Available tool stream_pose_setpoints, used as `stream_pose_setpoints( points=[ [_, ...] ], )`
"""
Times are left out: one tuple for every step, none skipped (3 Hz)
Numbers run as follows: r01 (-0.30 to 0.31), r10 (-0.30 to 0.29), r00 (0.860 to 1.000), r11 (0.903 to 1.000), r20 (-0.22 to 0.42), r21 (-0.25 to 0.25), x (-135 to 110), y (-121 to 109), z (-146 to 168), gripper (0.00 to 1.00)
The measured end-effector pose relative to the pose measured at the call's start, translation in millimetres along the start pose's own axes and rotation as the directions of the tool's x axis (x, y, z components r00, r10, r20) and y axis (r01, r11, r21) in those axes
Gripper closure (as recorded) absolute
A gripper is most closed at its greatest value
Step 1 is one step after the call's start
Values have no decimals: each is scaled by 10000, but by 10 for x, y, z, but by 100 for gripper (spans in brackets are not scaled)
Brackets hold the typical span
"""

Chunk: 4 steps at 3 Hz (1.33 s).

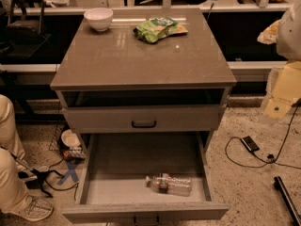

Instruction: Pick water bottle from middle drawer and place on counter

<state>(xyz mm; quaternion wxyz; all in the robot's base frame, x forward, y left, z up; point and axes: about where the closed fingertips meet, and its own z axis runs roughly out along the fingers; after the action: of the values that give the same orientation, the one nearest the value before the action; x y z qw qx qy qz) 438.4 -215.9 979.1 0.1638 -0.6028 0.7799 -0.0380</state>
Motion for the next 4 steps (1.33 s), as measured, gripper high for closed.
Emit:
stream_pose_setpoints(
  points=[
    [42, -41, 10000, 10000, 57, -76, 2, 17, 44, 0],
    [475, -423, 9971, 9954, 626, -834, 23, 188, 467, 0],
    [695, -490, 9898, 9858, 1338, -1528, -9, 433, 992, 0],
    [634, -181, 9809, 9710, 1935, -2305, -26, 773, 1704, 0]
  ],
)
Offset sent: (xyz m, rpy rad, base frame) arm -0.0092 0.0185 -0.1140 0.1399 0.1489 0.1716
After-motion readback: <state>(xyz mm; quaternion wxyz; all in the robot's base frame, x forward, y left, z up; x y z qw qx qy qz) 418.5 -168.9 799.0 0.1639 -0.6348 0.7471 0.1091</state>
